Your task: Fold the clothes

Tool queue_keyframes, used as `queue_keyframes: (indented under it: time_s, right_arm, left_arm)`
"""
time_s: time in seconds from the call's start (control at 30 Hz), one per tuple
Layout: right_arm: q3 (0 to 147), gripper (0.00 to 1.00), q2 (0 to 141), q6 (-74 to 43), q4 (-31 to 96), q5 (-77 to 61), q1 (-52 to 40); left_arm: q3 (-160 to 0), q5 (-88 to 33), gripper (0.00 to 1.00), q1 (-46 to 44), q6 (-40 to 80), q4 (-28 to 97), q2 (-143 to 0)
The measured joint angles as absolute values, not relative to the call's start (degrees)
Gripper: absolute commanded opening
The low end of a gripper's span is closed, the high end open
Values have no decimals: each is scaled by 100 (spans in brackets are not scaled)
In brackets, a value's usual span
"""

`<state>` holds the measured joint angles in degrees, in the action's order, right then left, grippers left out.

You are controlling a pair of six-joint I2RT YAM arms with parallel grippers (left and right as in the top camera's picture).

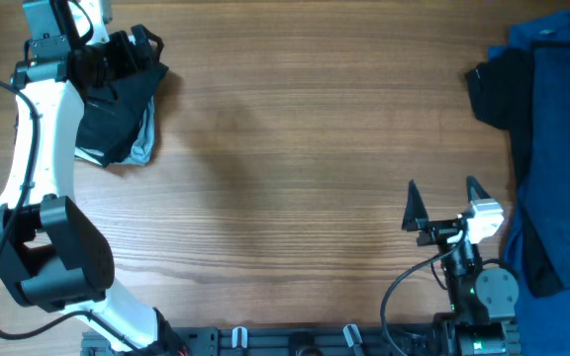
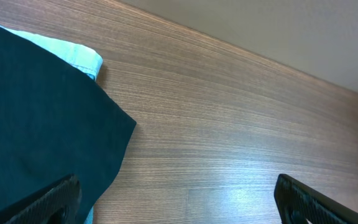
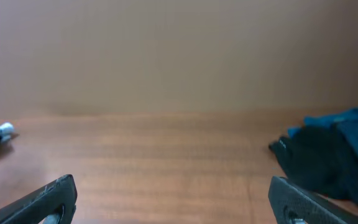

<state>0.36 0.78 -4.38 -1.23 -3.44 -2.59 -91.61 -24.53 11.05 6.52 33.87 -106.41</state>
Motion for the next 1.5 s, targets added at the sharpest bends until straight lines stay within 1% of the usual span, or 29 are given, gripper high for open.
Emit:
queue_keyframes:
  time_s: [1.1,1.17,1.3,1.4,1.5]
  right_arm:
    - [36,100,78,-416,-16,-344,-259]
    - [36,99,80,-414,-14,-344,-259]
    - [36,100,80,-414,-3,-344,-259]
    - [36,100,80,-414,1,-344,-259]
    - [36,99,80,-414,1,-344,-259]
  left_arm:
    - [-9157,-2451,100,1133,652,3437,-10591]
    - [-9144,-2453,100,1260,652,3518,-10254]
    - [-9142,-2423,100,1601,655,3715,-8641]
    - [-9157,-2434,100,1592,652,3717,-7408]
    - [-9161,-2429,100,1562,652,4071,-6453]
